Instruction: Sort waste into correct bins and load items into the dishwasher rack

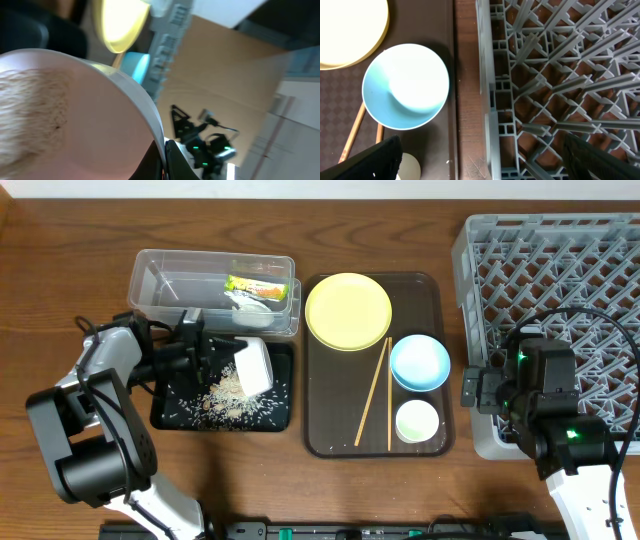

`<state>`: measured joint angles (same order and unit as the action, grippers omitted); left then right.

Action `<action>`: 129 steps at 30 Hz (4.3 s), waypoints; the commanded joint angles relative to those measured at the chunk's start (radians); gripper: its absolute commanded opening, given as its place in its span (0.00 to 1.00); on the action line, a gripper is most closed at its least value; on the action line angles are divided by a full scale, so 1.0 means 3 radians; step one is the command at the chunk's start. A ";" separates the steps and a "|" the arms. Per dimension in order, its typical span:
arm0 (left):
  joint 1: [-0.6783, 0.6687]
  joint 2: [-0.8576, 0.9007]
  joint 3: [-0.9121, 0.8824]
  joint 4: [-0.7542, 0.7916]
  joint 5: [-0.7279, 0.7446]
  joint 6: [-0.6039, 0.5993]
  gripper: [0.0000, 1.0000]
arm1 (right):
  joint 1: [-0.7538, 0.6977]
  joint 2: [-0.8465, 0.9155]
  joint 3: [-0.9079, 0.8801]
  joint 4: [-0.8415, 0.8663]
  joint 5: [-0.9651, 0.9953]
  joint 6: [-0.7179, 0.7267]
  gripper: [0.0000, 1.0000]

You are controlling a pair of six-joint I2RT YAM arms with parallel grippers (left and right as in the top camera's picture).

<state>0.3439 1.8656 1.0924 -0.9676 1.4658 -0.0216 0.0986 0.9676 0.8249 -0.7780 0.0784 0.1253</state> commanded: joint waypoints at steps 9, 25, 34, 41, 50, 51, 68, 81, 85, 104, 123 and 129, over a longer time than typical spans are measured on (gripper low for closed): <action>0.0212 0.0013 0.0005 -0.0025 0.0357 -0.0834 0.06 | 0.0019 -0.0008 0.0070 -0.0011 -0.0014 -0.0023 0.99; 0.0235 0.0013 0.0006 -0.0023 0.0356 -0.1556 0.06 | 0.0019 -0.0008 0.0070 -0.0039 -0.0013 -0.0023 0.99; 0.0198 -0.0004 0.0006 0.0113 0.0308 -0.0807 0.06 | 0.0019 -0.0008 0.0070 -0.0036 -0.0013 -0.0023 0.99; -0.0137 -0.0350 0.0080 0.0122 -0.0558 -0.0512 0.06 | 0.0019 -0.0008 0.0070 -0.0013 -0.0013 -0.0023 0.99; -0.1361 -0.1017 0.0524 0.0643 -0.2113 -0.0596 0.06 | 0.0019 -0.0008 0.0070 0.0006 -0.0013 -0.0023 0.99; -0.1523 -0.1033 0.0524 0.0778 -0.2256 -0.0599 0.06 | 0.0019 -0.0008 0.0070 0.0006 -0.0013 -0.0023 0.99; -0.3001 -0.0220 0.0523 0.2888 -0.4367 -0.0515 0.06 | 0.0019 -0.0008 0.0070 0.0000 -0.0014 -0.0022 0.99; -0.3040 0.0225 0.0521 0.3155 -0.4224 -0.0515 0.32 | 0.0019 -0.0008 0.0070 0.0000 -0.0014 -0.0022 0.99; -0.3040 0.0131 0.0523 0.3094 -0.4178 -0.0514 0.42 | 0.0019 -0.0008 0.0070 0.0000 -0.0014 -0.0023 0.99; -0.3517 -0.0437 0.0467 0.1443 -0.3114 -0.0832 0.48 | 0.0019 -0.0005 0.0070 -0.0004 -0.0014 -0.0022 0.99; -0.3943 -0.0127 0.0383 0.1455 -0.3794 -0.0832 0.06 | 0.0019 -0.0005 0.0070 -0.0011 -0.0014 -0.0022 0.99; -0.3633 -0.0427 0.0462 0.1169 -0.3517 -0.0768 0.06 | 0.0018 -0.0004 0.0070 0.0084 -0.0010 -0.0023 0.99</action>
<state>-0.8021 1.8145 1.2167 -0.5987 0.3614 -0.2680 0.0986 0.9676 0.8261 -0.7719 0.0780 0.1249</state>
